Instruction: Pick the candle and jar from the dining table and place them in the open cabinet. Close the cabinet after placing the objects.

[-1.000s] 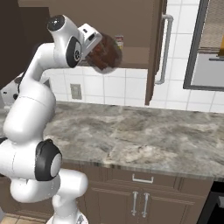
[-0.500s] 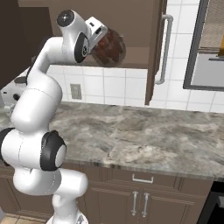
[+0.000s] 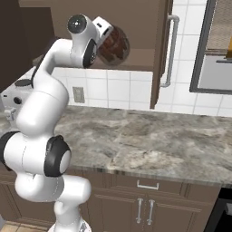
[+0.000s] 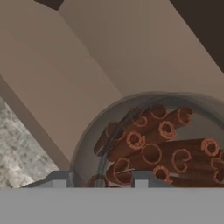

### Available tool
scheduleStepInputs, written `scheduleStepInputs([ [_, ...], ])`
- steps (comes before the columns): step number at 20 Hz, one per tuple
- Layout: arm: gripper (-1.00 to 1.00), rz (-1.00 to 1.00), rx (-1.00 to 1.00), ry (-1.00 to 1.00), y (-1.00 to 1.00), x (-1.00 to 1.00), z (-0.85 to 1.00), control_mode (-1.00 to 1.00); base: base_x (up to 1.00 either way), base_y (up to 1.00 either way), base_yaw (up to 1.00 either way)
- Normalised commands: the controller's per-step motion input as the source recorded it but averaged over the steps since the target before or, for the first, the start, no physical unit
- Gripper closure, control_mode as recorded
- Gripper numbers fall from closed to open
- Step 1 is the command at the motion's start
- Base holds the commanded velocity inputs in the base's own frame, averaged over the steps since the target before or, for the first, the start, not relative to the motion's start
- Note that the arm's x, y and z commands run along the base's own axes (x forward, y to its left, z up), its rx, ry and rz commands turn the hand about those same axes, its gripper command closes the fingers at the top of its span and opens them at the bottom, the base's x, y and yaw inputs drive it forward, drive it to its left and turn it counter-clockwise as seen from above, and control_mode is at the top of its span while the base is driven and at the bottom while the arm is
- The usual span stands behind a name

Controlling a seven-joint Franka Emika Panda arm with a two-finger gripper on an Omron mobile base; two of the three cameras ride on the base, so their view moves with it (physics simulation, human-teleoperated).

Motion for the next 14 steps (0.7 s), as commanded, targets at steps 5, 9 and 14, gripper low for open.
scheduleStepInputs([
  [5, 1.0, 0.11, 0.0, -0.02, -0.03, 0.09, -0.05, -1.0, 0.0, 0.0, 0.0],
  [9, 1.0, 0.1, 0.0, 0.0, -0.01, 0.2, -0.19, -1.0, 0.0, 0.0, 0.0],
  [14, 1.0, 0.07, 0.0, 0.0, -0.05, 0.27, -0.2, -1.0, 0.0, 0.0, 0.0],
])
